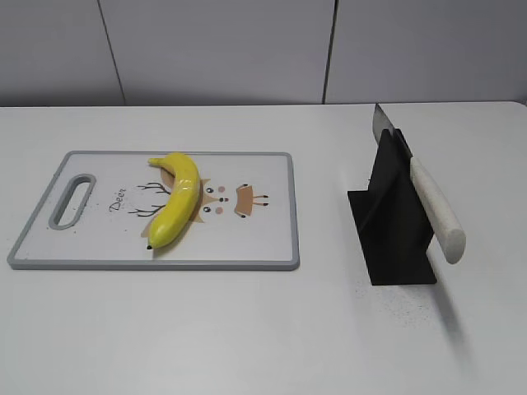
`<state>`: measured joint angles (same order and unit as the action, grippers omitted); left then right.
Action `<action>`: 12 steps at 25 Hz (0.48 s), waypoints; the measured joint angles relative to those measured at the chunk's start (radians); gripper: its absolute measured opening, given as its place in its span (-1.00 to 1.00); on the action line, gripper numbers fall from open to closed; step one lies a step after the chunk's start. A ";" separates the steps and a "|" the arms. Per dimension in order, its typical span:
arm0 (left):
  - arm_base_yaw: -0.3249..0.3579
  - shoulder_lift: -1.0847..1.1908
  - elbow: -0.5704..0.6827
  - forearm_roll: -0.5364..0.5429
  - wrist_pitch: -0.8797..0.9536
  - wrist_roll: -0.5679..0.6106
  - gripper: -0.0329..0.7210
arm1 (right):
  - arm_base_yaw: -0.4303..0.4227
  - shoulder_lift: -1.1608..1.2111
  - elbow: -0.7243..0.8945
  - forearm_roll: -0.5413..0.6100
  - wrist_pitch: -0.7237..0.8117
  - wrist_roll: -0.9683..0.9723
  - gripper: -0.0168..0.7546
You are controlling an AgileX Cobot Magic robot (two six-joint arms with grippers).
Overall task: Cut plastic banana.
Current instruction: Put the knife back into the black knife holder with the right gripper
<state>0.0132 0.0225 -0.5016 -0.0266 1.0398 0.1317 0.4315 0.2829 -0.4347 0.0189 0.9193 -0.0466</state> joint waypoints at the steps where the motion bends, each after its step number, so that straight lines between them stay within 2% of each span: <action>1: 0.000 0.000 0.000 0.000 0.000 0.000 0.64 | 0.000 -0.033 0.007 0.000 0.005 0.000 0.54; 8: 0.000 0.000 0.000 0.000 0.000 0.000 0.64 | 0.000 -0.254 0.012 0.000 0.015 0.000 0.54; 12: 0.001 -0.002 0.000 0.000 -0.001 0.000 0.64 | 0.000 -0.288 0.012 -0.004 0.020 0.000 0.54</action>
<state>0.0143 0.0204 -0.5016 -0.0266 1.0390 0.1317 0.4315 -0.0048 -0.4227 0.0151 0.9397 -0.0466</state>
